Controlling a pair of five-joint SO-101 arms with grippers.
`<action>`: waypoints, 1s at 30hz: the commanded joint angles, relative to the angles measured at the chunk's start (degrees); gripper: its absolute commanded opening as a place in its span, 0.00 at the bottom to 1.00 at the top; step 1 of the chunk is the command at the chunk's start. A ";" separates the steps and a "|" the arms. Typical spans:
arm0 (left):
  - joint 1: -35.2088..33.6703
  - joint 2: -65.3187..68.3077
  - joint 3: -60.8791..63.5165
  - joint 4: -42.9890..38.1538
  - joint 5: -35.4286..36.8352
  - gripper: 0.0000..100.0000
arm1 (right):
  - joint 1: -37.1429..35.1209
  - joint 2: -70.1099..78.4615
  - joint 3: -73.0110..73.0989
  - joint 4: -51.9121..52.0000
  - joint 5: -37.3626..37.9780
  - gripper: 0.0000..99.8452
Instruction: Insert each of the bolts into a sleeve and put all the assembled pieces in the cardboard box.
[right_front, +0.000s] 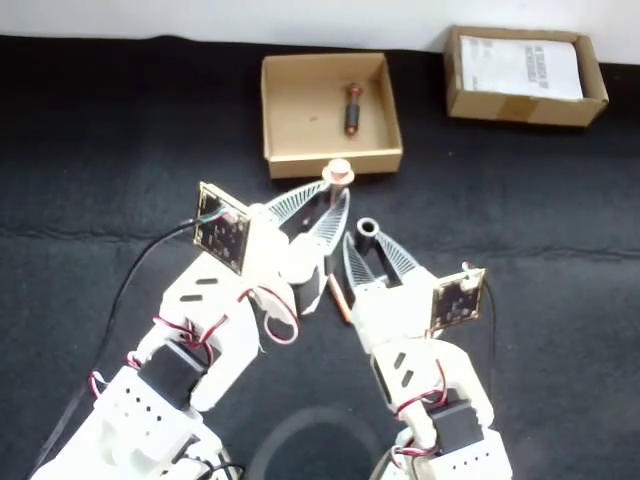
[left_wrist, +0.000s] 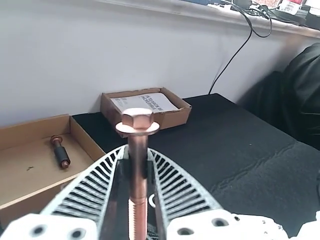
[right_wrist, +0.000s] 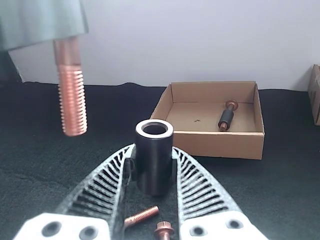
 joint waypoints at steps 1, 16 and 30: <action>0.48 2.68 -0.75 -5.27 -0.09 0.01 | -0.48 -0.40 7.69 0.13 -0.35 0.01; 3.21 17.89 -6.46 -19.52 -0.09 0.01 | -0.48 -0.40 7.69 0.13 -0.44 0.01; 4.70 20.18 -9.54 -19.43 -4.75 0.01 | -0.48 -0.40 7.69 0.13 -0.44 0.01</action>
